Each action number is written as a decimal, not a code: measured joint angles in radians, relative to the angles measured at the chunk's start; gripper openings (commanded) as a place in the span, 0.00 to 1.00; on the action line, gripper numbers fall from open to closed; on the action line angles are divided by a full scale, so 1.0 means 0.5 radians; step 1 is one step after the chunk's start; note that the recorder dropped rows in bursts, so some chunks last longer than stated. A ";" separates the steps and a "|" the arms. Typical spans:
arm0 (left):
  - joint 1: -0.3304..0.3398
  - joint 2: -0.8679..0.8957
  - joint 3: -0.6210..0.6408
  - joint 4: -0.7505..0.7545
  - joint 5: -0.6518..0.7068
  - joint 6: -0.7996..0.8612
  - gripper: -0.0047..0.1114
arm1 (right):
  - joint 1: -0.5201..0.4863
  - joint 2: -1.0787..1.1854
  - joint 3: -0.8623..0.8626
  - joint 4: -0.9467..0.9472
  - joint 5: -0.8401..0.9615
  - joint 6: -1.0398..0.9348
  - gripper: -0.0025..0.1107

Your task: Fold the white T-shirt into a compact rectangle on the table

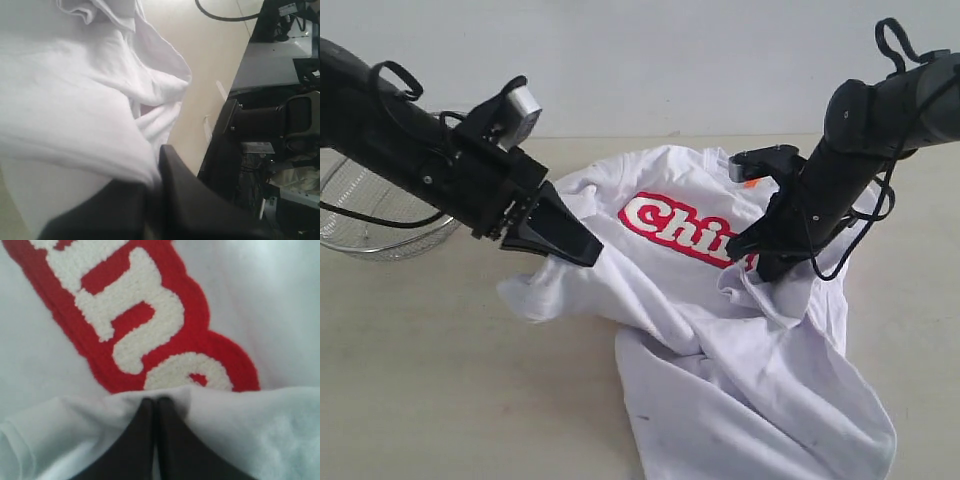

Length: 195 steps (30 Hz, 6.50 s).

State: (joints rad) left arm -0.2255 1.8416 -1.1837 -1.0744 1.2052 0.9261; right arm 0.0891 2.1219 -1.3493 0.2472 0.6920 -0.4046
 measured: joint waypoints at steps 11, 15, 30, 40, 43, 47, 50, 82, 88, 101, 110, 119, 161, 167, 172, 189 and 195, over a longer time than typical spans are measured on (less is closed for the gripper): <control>0.015 -0.403 0.568 0.592 0.009 -0.512 0.08 | -0.018 0.141 -0.363 -0.174 0.122 0.048 0.02; 0.148 -0.504 0.641 0.666 -0.017 -0.508 0.08 | -0.077 0.227 -0.513 -0.202 0.101 0.081 0.02; 0.472 -0.492 0.645 0.509 -0.633 -0.453 0.08 | 0.012 0.060 -1.029 -0.070 0.910 0.079 0.02; 0.472 -0.246 0.645 0.274 -0.601 -0.257 0.08 | 0.639 -0.292 -0.526 -0.054 1.046 0.225 0.02; 0.472 -0.246 0.645 0.274 -0.632 -0.257 0.08 | 0.736 -0.342 -0.295 -0.155 1.046 0.304 0.02; 0.472 -0.246 0.645 0.278 -0.668 -0.248 0.08 | 0.824 -0.407 0.048 -0.183 0.901 0.380 0.02; 0.472 -0.246 0.645 0.283 -0.670 -0.225 0.08 | 0.839 -0.420 0.235 -0.183 0.737 0.441 0.02; 0.521 -0.238 0.303 0.571 -0.389 -0.429 0.53 | 0.839 -0.460 0.723 -0.188 0.373 0.502 0.02; 0.521 -0.238 0.149 0.315 -0.214 -0.342 0.53 | 0.839 -0.513 0.881 -0.170 0.311 0.507 0.02; 0.086 -0.033 0.137 0.228 -0.503 -0.234 0.47 | 0.841 -0.469 1.035 -1.026 0.760 1.171 0.02; 0.014 0.190 -0.067 0.173 -0.615 -0.204 0.45 | 0.841 -0.458 1.037 -1.371 0.810 1.409 0.02; 0.014 0.300 -0.320 0.149 -0.626 -0.181 0.22 | 0.837 -1.026 1.041 -1.493 0.593 1.661 0.02; -0.167 0.957 -0.870 0.614 -0.691 -0.558 0.08 | -0.326 -0.084 -0.288 -0.698 -0.205 0.848 0.02; -0.167 0.964 -0.878 0.623 -0.684 -0.588 0.08 | -0.326 0.045 -0.312 -0.639 -0.265 0.884 0.02; -0.167 0.967 -0.878 0.628 -0.684 -0.590 0.08 | -0.308 0.059 -0.374 -0.252 -0.319 0.594 0.02; -0.167 0.967 -0.878 0.633 -0.647 -0.592 0.08 | 0.047 0.408 -1.131 0.313 -0.032 0.217 0.02; -0.167 0.967 -0.878 0.645 -0.647 -0.592 0.08 | 0.052 0.333 -1.229 0.106 0.225 0.187 0.02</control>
State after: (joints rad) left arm -0.3090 2.3253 -1.6225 -0.7516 0.8815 0.6300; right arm 0.1150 2.2883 -1.9638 0.3004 0.8045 -0.3109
